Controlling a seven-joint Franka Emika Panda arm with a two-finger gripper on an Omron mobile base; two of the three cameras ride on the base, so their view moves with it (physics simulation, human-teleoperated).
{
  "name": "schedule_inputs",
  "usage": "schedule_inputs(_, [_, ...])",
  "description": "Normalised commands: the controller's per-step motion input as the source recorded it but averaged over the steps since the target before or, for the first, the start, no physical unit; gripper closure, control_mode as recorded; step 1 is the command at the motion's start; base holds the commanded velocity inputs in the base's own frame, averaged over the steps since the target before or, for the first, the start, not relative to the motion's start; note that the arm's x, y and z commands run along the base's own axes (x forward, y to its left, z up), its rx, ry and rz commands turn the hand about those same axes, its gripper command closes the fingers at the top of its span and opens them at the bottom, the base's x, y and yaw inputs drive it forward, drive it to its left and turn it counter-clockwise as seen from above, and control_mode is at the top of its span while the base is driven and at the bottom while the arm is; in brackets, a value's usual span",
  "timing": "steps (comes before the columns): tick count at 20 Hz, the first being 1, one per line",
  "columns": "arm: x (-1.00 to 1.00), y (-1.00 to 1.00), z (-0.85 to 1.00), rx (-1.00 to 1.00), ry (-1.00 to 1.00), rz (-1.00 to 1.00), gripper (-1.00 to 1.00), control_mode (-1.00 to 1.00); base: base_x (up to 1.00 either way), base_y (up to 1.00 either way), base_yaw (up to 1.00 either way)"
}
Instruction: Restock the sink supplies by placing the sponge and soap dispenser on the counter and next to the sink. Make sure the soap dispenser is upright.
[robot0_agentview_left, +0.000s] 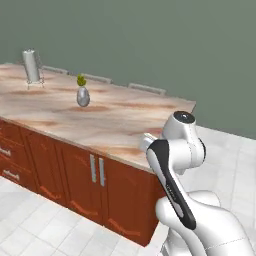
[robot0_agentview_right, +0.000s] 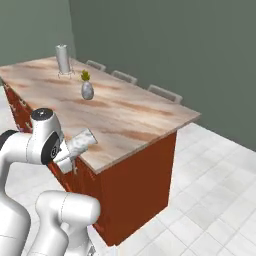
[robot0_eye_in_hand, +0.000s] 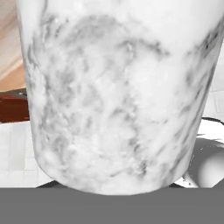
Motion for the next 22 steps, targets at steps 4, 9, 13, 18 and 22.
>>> schedule_inputs(4, [0.00,0.00,0.00,0.00,0.00,0.00,1.00,1.00,0.01,0.15,-0.84])
schedule_inputs(9, [0.00,0.00,0.00,0.00,0.00,0.00,1.00,1.00,0.02,0.11,-0.84])
schedule_inputs(13, [0.00,0.00,0.00,0.00,0.00,0.00,1.00,1.00,0.00,0.01,-0.83])
schedule_inputs(18, [0.00,0.00,0.00,0.00,0.00,0.00,1.00,1.00,0.00,0.07,-0.83])
schedule_inputs(22, [0.00,0.00,0.00,0.00,0.00,0.00,1.00,1.00,0.01,0.09,-0.84])
